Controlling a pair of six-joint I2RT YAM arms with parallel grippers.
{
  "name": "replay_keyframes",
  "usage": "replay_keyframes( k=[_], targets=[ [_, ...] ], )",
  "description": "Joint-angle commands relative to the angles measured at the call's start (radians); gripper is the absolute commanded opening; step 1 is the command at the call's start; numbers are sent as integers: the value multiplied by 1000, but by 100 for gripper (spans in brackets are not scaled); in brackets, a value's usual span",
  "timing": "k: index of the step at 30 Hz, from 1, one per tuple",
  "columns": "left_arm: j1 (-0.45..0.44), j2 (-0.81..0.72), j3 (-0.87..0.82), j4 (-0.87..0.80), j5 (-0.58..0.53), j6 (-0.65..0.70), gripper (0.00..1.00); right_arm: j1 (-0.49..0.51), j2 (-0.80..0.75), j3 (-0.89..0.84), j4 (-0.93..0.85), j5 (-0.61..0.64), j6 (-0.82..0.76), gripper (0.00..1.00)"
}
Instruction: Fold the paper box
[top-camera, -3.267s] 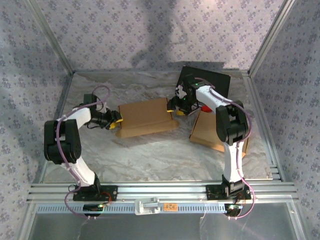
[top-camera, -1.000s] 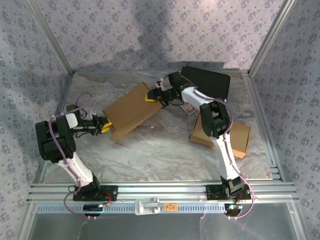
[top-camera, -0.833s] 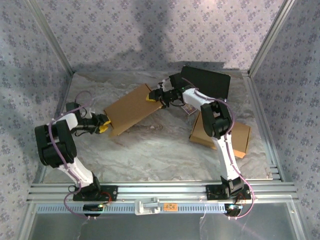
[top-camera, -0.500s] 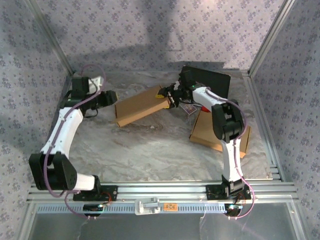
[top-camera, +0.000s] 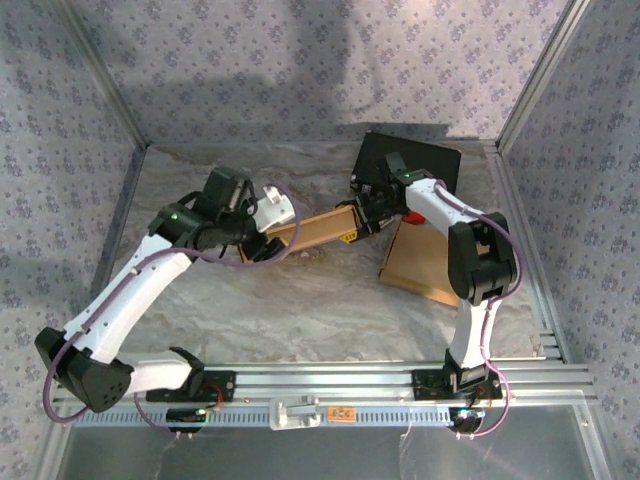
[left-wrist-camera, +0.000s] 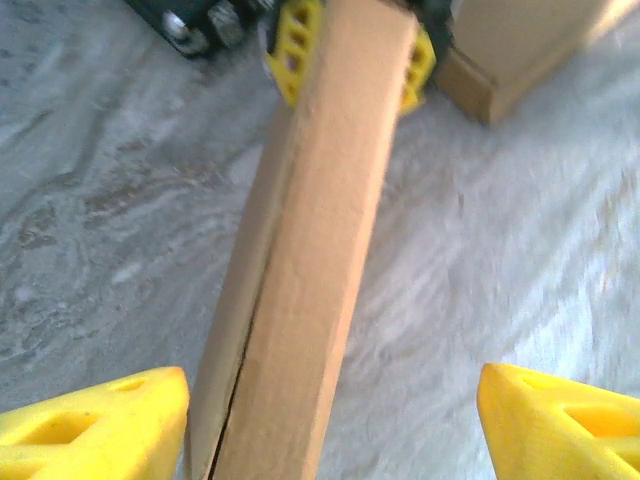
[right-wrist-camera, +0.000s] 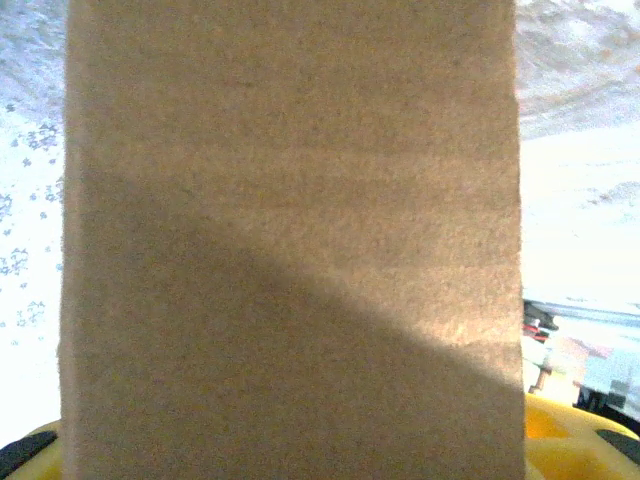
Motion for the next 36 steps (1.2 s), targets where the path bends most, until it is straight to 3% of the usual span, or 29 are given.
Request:
replay_keyframes(
  k=[1,6,11,15,18,21,27,31,36],
  targets=[
    [-8,43,14,-131,-12,192,77,-8,-9,-18,-96,-41,38,45],
    [-40,83,-28,-107,-70,217,78,-8,-1,-37,-113,-58,46,45],
    [-62,104,-110,9,-220,217,78,-11,8,-34,-125,-62,40,45],
    [-69,108,-132,36,-215,221,78,-13,17,-34,-127,-64,43,45],
    [-109,101,-161,108,-354,224,78,-15,25,-29,-140,-63,32,42],
    [-106,52,-117,143,-331,206,78,-21,22,-31,-147,-52,29,40],
    [-67,6,-31,63,-178,188,78,-41,28,-35,-149,-39,23,40],
    [9,6,-34,31,-23,184,83,-39,29,-34,-137,-40,37,40],
    [19,110,-4,-6,-27,234,84,-32,31,-28,-120,-39,61,40]
  ],
)
